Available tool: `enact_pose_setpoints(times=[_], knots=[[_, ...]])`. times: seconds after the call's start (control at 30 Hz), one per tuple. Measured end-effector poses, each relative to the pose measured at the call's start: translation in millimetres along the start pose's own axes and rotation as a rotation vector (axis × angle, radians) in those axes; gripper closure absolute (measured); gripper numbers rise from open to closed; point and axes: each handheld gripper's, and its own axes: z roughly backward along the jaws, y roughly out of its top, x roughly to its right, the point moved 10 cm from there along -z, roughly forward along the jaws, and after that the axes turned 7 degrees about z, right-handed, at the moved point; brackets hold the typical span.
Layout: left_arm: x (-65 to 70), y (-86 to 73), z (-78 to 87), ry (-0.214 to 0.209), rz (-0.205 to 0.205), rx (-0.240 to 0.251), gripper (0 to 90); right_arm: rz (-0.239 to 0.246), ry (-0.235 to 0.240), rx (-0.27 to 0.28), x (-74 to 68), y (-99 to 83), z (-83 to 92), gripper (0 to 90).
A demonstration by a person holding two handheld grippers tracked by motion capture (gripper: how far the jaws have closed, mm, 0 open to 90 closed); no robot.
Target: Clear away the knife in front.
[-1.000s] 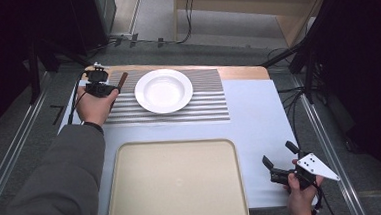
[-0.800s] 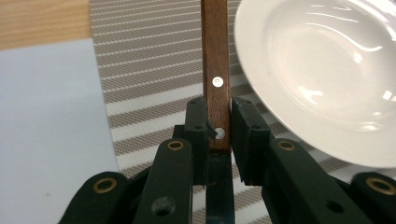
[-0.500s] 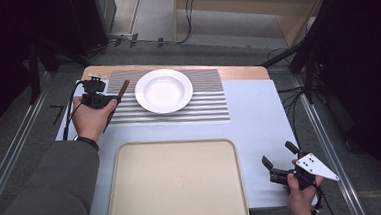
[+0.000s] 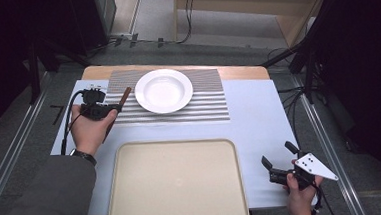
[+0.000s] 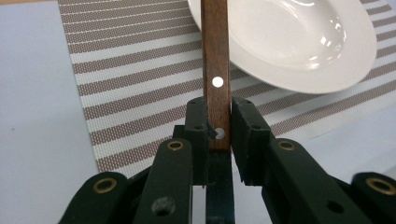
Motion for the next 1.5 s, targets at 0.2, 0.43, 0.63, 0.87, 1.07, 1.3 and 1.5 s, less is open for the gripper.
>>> enact_pose_setpoints(times=[0.2, 0.43, 0.63, 0.87, 1.07, 1.3, 1.5], knots=[[8.4, -8.5, 9.8, -0.015, -0.019, 0.011, 76.7, 0.0, 0.003, 0.001, -0.2, 0.1, 0.2, 0.0], [20.7, -21.1, 20.1, -0.05, -0.031, 0.023, 76.7, 0.002, 0.002, 0.0, -0.4, -0.1, 0.3, 0.0], [27.9, -33.5, 27.4, -0.071, -0.036, 0.031, 76.7, 0.003, 0.003, -0.001, -0.6, -0.1, 0.3, 0.0], [39.1, -51.3, 33.9, -0.09, -0.054, 0.024, 76.7, 0.007, 0.004, -0.002, -0.9, -0.2, 0.1, 0.0], [47.2, -62.9, 36.7, -0.105, -0.065, 0.022, 76.7, 0.007, 0.003, -0.003, -1.0, -0.2, 0.1, 0.0], [55.5, -78.6, 41.7, -0.118, -0.069, 0.016, 76.7, 0.007, 0.003, -0.003, -1.2, -0.3, 0.3, 0.0], [63.5, -89.8, 48.1, -0.129, -0.073, 0.015, 76.7, 0.009, 0.002, -0.004, -1.2, -0.4, 0.2, 0.0]])
